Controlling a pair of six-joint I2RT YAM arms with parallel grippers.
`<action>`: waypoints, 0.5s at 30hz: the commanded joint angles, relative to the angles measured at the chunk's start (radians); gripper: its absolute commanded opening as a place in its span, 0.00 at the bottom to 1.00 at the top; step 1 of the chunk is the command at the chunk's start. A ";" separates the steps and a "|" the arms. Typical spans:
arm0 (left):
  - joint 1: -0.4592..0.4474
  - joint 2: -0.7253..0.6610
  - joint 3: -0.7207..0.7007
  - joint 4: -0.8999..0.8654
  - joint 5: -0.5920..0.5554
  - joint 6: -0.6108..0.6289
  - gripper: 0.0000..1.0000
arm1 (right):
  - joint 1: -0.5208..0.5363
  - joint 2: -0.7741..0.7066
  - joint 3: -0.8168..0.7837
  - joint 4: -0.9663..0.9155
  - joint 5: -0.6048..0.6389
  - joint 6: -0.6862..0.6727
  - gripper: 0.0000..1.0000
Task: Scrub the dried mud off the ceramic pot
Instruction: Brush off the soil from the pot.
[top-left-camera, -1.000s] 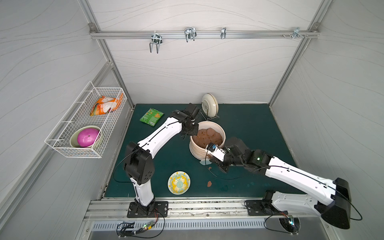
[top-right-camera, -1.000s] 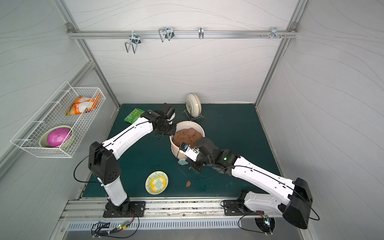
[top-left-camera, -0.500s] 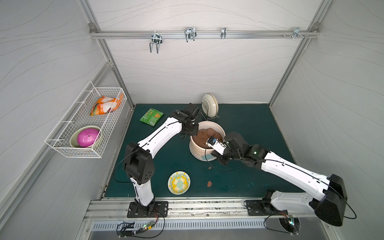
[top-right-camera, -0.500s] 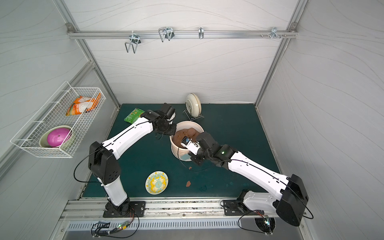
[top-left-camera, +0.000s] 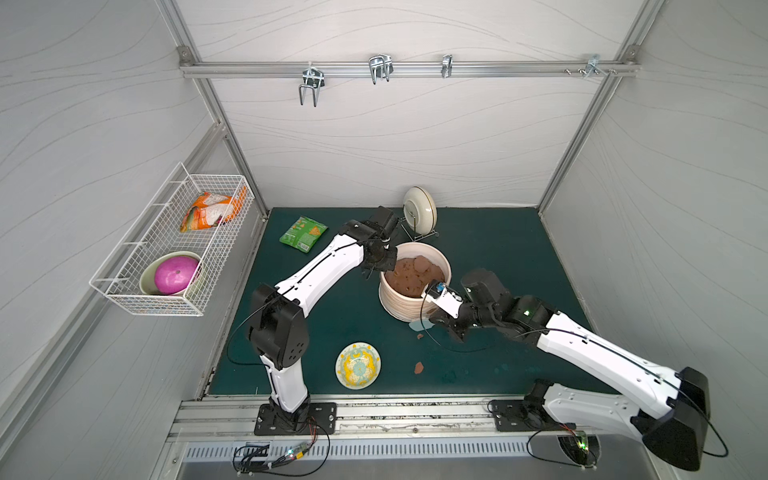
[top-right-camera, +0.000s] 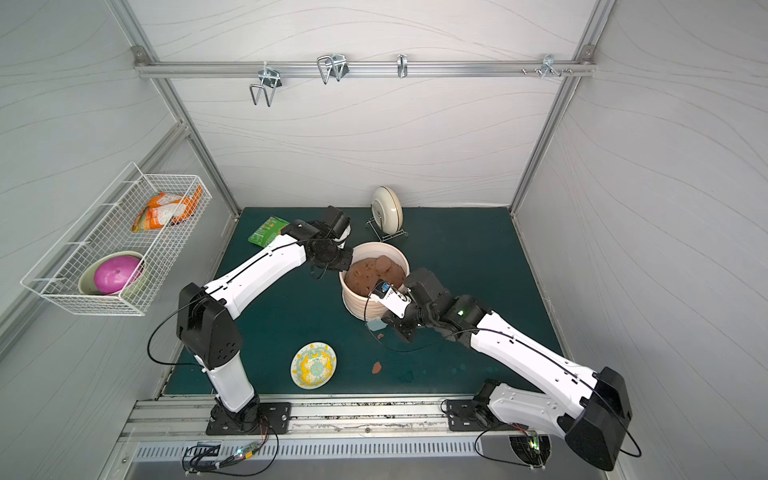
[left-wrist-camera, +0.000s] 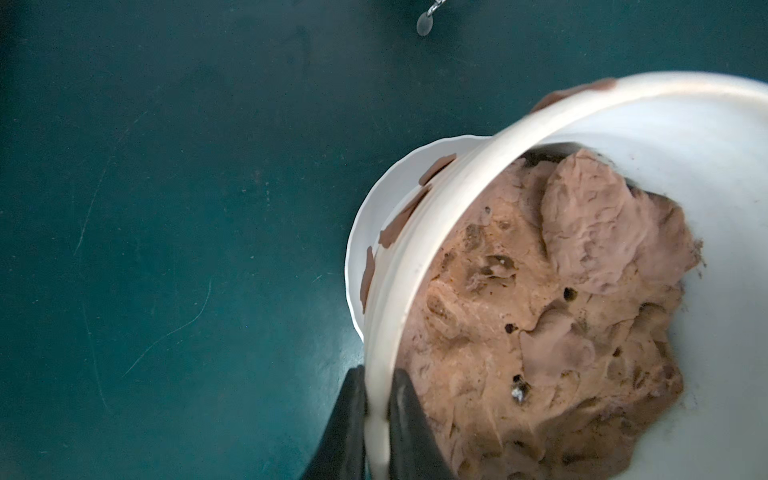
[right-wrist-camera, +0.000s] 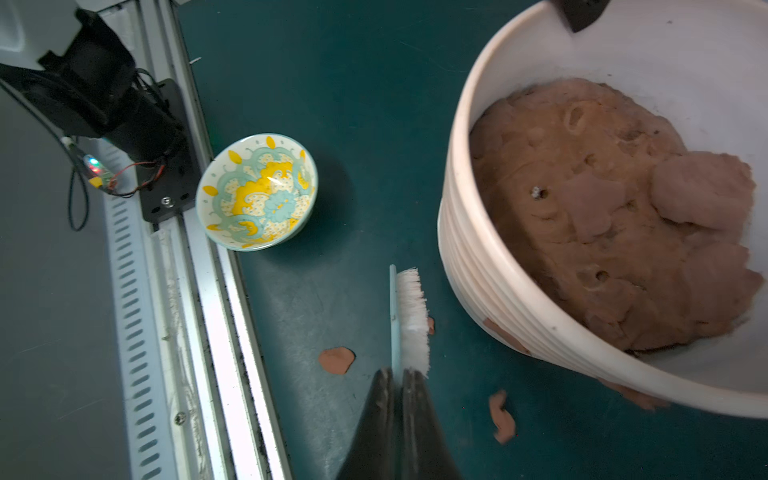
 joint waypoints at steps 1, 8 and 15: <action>-0.022 -0.018 0.026 -0.074 0.122 0.069 0.01 | 0.010 0.006 0.018 0.046 -0.093 0.021 0.00; -0.022 -0.041 0.036 -0.088 0.084 0.011 0.31 | 0.010 0.051 0.052 0.055 -0.023 0.024 0.00; -0.026 -0.102 0.008 -0.072 0.059 -0.228 0.61 | 0.004 0.046 0.052 0.068 0.006 0.025 0.00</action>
